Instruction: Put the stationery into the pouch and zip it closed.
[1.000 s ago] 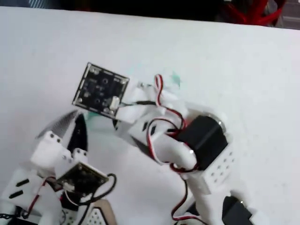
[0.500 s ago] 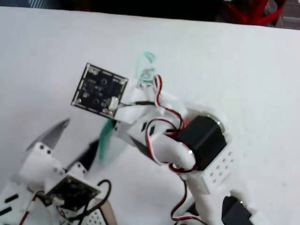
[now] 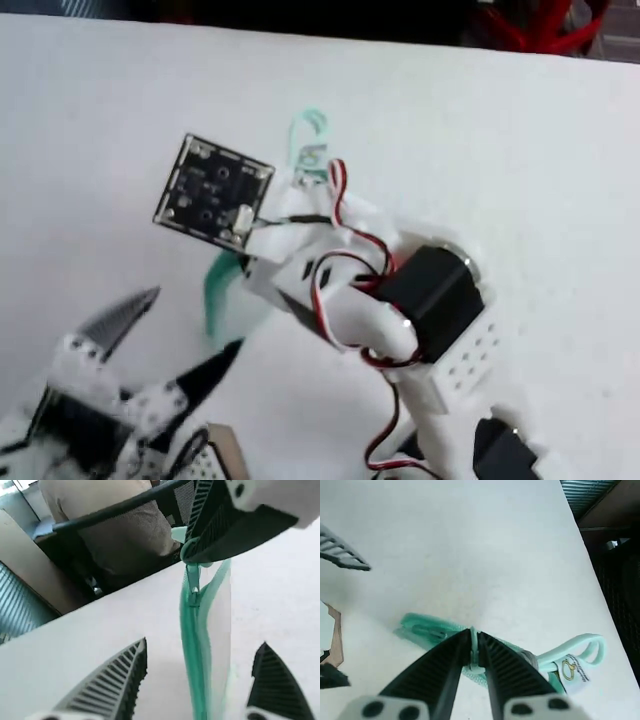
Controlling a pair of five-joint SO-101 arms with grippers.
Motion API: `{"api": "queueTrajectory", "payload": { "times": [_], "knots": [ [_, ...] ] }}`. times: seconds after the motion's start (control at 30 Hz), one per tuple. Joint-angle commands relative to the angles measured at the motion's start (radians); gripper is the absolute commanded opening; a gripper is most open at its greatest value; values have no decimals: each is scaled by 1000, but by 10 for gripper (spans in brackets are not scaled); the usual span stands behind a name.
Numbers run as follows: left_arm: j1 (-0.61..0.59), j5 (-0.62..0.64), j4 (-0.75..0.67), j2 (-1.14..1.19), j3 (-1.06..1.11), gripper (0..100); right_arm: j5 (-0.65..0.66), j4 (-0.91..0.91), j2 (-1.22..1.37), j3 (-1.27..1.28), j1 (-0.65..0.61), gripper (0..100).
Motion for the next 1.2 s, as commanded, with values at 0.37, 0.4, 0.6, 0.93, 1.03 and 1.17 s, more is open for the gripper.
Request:
{"api": "queueTrajectory", "payload": {
  "times": [0.37,0.4,0.6,0.93,1.03,1.17],
  "knots": [
    [24,77,-344,1,368,328,2,-2,-27,-32,7,19],
    [24,78,-345,1,373,328,2,-2,-25,-32,7,19],
    [30,95,-350,1,377,241,2,-5,-24,-32,7,19],
    [140,164,-348,1,404,41,2,-2,-25,-31,7,19],
    [142,163,-350,1,439,41,2,-5,-24,-31,10,19],
    [142,164,-350,1,450,41,9,-22,-22,-31,15,19]
  ]
}}
